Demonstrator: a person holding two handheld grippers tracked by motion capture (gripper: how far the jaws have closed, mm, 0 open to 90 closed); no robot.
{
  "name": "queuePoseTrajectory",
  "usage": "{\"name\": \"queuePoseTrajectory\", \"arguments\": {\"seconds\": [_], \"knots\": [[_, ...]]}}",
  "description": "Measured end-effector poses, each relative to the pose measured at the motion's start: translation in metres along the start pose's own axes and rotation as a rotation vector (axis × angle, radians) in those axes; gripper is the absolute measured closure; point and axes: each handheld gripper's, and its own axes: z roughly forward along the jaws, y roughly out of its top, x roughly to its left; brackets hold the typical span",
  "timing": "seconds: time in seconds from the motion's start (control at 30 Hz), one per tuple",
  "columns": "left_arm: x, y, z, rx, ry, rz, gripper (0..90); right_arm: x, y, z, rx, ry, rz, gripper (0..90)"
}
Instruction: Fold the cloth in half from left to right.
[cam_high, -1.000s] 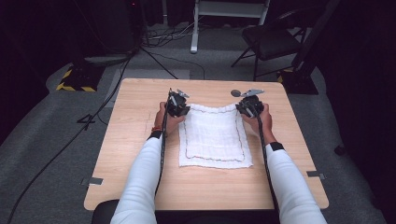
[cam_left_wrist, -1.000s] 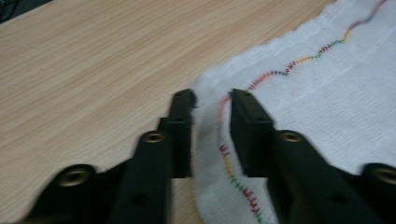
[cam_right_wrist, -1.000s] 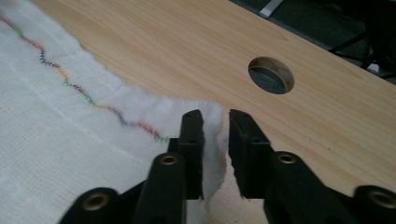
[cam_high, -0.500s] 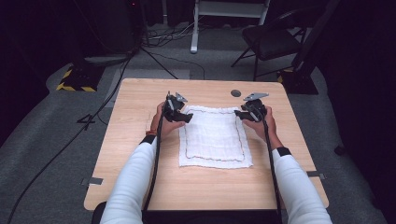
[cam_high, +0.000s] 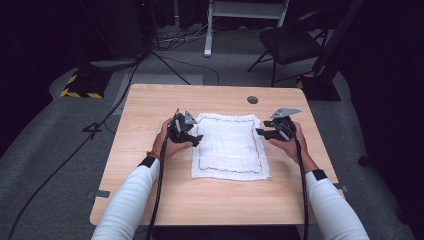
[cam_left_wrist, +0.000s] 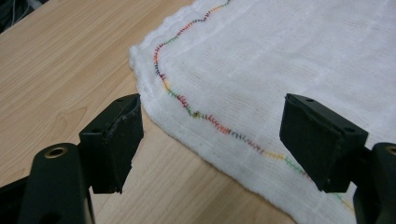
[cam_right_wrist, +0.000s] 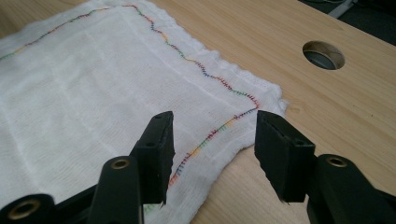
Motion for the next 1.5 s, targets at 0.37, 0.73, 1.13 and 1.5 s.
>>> {"name": "queuePoseTrajectory", "arguments": {"seconds": [0.37,0.73,1.13,1.5], "knots": [[-0.014,-0.016,-0.026,-0.003,-0.020,0.034,21.2,0.013,-0.010,-0.023,-0.014,0.029,-0.038,43.7],[-0.026,-0.032,-0.039,0.010,-0.037,0.045,20.9,0.023,-0.018,-0.036,-0.011,0.044,-0.072,41.4],[0.004,-0.032,-0.023,0.012,-0.013,-0.067,21.2,0.090,-0.004,-0.013,-0.028,0.208,-0.171,43.2],[0.039,0.000,0.028,0.011,0.023,-0.170,21.6,0.169,0.017,0.039,-0.004,0.386,-0.303,45.2]]}}
